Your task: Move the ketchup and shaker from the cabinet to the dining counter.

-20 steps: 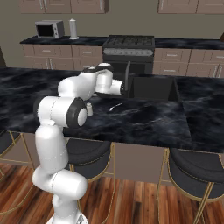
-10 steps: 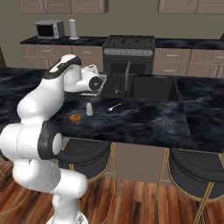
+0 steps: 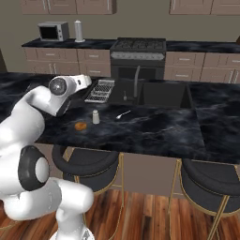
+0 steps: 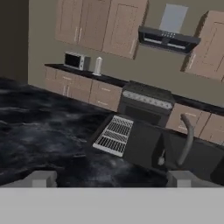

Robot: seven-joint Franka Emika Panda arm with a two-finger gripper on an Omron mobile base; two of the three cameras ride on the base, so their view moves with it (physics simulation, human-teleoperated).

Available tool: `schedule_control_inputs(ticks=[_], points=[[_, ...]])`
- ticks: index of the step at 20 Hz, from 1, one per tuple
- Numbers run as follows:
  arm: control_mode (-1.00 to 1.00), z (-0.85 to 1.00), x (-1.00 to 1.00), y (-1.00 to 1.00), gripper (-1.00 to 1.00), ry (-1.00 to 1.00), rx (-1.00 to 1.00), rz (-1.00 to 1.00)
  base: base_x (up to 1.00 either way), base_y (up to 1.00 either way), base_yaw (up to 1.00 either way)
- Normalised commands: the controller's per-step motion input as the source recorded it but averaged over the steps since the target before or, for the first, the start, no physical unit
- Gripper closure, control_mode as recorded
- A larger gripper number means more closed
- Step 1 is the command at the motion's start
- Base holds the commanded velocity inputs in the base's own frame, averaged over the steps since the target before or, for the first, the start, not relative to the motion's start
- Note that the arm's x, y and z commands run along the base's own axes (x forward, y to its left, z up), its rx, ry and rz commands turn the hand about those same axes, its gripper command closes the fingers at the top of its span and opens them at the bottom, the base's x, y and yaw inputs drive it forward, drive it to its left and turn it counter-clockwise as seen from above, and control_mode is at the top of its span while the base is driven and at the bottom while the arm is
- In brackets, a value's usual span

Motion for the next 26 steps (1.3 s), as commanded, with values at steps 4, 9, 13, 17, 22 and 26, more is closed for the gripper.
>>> schedule_control_inputs(ticks=[4, 9, 13, 17, 22, 26], points=[[-1.00, 0.21, -0.51, -0.24, -1.00, 0.46, -0.13, -0.35, 0.00, 0.00, 0.00], [-1.00, 0.56, -0.66, -0.18, -1.00, 0.34, -0.02, -0.32, 0.00, 0.00, 0.00], [-1.00, 0.76, -0.73, -0.19, -1.00, 0.26, 0.00, -0.29, 0.00, 0.00, 0.00], [-1.00, 0.50, -0.86, -0.41, -1.00, 0.30, 0.00, -0.30, 0.00, 0.00, 0.00], [-1.00, 0.08, -0.94, -0.45, -1.00, 0.33, 0.02, -0.31, 0.00, 0.00, 0.00], [-1.00, -0.04, -0.99, -0.47, -1.00, 0.26, 0.05, -0.30, 0.00, 0.00, 0.00]])
